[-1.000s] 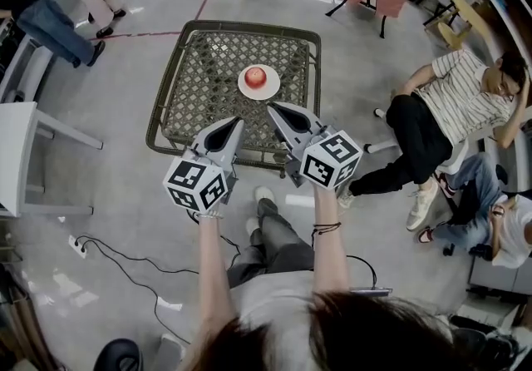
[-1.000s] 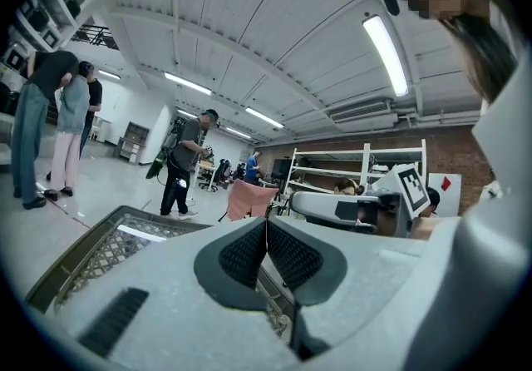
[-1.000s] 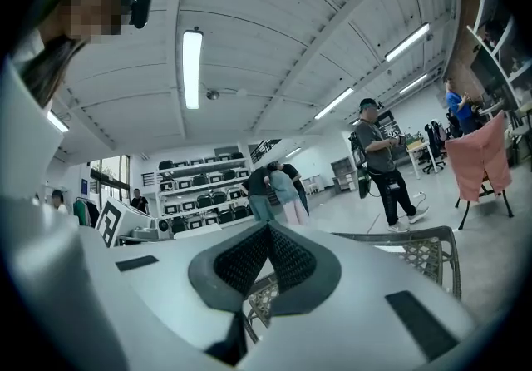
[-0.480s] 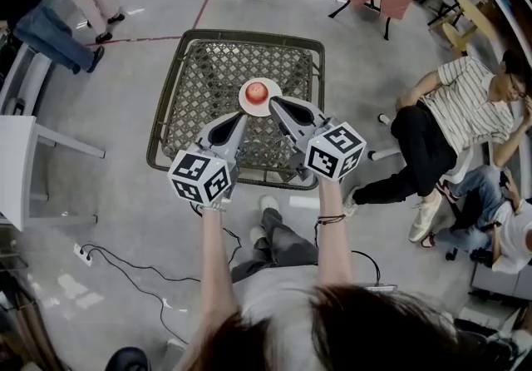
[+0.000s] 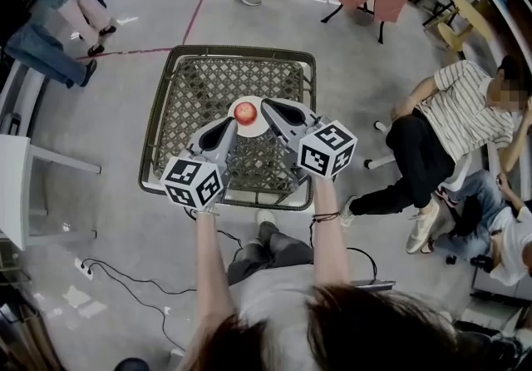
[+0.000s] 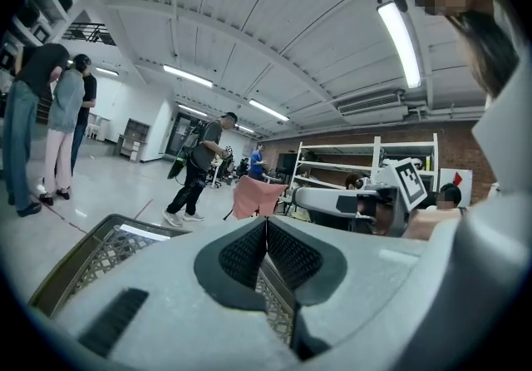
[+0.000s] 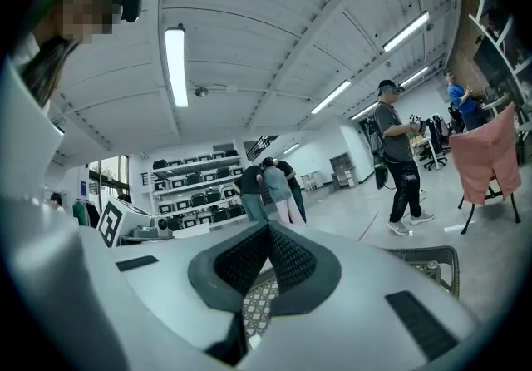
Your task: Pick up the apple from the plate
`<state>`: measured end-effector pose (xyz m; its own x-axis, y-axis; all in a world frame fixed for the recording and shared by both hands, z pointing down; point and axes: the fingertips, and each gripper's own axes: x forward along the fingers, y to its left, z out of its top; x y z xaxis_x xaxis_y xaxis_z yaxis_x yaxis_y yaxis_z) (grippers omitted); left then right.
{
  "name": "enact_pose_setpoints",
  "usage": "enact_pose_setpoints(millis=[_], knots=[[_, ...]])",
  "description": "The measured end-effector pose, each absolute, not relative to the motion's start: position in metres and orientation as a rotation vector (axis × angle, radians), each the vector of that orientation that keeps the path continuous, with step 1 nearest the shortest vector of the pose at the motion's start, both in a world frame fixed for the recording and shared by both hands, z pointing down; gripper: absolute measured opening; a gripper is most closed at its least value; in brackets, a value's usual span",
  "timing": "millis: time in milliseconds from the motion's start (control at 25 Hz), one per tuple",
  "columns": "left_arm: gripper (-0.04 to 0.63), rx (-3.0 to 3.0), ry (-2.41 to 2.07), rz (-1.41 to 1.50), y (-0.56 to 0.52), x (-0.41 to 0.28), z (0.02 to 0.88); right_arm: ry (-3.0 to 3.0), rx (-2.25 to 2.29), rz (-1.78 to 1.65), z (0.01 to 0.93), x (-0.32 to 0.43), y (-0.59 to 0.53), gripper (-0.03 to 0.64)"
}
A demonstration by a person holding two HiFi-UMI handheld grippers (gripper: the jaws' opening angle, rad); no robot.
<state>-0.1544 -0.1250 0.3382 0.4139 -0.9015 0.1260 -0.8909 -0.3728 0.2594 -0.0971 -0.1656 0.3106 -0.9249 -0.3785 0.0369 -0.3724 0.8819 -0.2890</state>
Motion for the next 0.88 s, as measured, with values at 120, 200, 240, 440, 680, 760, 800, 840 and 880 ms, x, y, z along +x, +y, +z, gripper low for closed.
enact_pose_setpoints(millis=[120,200,240,440,680,760,800,840,880], knots=[[0.012,2.365,-1.582,-0.051,-0.132,-0.156,0.344,3.045,-0.611,-0.466,0.318,-0.099,-0.176,0.009],[0.012,2.348,-1.589,-0.043,-0.137,-0.159,0.350,3.057,-0.612,-0.482,0.325,-0.103,-0.181,0.009],[0.012,2.340,-1.590,-0.034,-0.138,-0.161,0.353,3.061,-0.610,-0.494,0.328,-0.106,-0.182,0.009],[0.012,2.305,-1.580,-0.005,-0.148,-0.168,0.372,3.086,-0.621,-0.542,0.347,-0.112,-0.190,0.009],[0.012,2.273,-1.543,0.052,-0.160,-0.177,0.404,3.092,-0.673,-0.621,0.382,-0.114,-0.204,0.009],[0.012,2.266,-1.528,0.068,-0.164,-0.177,0.415,3.095,-0.687,-0.640,0.394,-0.112,-0.210,0.009],[0.012,2.262,-1.523,0.072,-0.166,-0.177,0.420,3.095,-0.692,-0.649,0.400,-0.111,-0.212,0.009],[0.012,2.258,-1.520,0.075,-0.167,-0.177,0.425,3.097,-0.693,-0.658,0.405,-0.111,-0.214,0.009],[0.012,2.255,-1.517,0.078,-0.169,-0.177,0.430,3.100,-0.693,-0.663,0.410,-0.111,-0.215,0.009]])
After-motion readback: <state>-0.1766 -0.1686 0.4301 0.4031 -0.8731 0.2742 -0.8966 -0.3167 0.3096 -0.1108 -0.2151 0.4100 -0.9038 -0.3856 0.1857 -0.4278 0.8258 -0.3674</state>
